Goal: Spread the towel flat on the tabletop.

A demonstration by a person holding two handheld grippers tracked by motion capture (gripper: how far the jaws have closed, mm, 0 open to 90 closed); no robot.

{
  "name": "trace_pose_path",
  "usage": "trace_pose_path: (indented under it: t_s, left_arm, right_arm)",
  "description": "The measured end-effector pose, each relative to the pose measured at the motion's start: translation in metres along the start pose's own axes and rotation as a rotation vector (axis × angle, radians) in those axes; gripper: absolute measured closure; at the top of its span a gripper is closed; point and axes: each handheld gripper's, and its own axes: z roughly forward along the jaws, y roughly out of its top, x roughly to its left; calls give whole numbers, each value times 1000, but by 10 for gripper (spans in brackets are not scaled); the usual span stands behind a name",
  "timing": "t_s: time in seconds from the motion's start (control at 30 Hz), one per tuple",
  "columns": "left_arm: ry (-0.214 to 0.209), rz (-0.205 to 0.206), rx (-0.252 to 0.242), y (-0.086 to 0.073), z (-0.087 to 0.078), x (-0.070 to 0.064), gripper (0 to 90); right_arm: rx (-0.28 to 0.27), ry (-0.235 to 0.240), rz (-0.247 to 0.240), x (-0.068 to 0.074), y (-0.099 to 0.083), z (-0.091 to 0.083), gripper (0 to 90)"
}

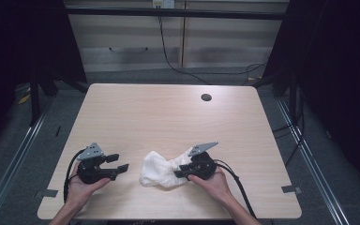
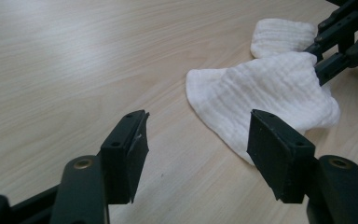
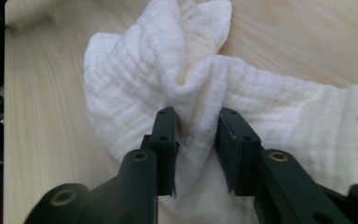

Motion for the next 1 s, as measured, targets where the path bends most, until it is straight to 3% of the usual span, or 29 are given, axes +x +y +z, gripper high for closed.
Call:
trace_pose_path:
  t_s: [0.1,0.13,0.23,0.27,0.33,0.37,0.43,0.53,0.73,0.77,0.8,0.87,1.0]
  left_arm:
    - [-16,23,11,7,6,-3,452]
    - [-16,23,11,7,6,-3,463]
    - [-59,19,21,19,13,-3,484]
    - [-59,19,21,19,13,-3,490]
    - [-71,3,9,26,21,-1,511]
    - [-77,-4,12,29,25,-1,511]
    - [-84,-6,14,30,35,-1,553]
    - [-101,26,57,23,52,-10,564]
    - [-135,64,106,15,63,-14,563]
    - [-135,65,118,13,65,-16,563]
    - [-137,71,137,11,68,-17,563]
    - [-142,80,173,6,74,-19,574]
    - [-141,86,167,5,74,-21,591]
  right_arm:
    - [-42,-16,8,0,4,-19,571]
    - [-42,-16,8,0,4,-19,571]
    - [-109,-57,26,-10,7,-47,566]
    - [-109,-57,26,-10,7,-47,566]
    - [-123,-113,40,-26,12,-59,597]
    - [-123,-113,40,-26,12,-59,597]
    - [-132,-137,76,-46,16,-56,592]
    - [-119,-139,103,-61,17,-44,576]
    - [-85,-124,123,-70,16,-24,568]
    - [-68,-119,122,-71,14,-18,653]
    - [-68,-119,122,-71,14,-18,653]
    - [-63,-117,111,-69,13,-15,792]
    - [-114,-120,87,-63,16,-26,885]
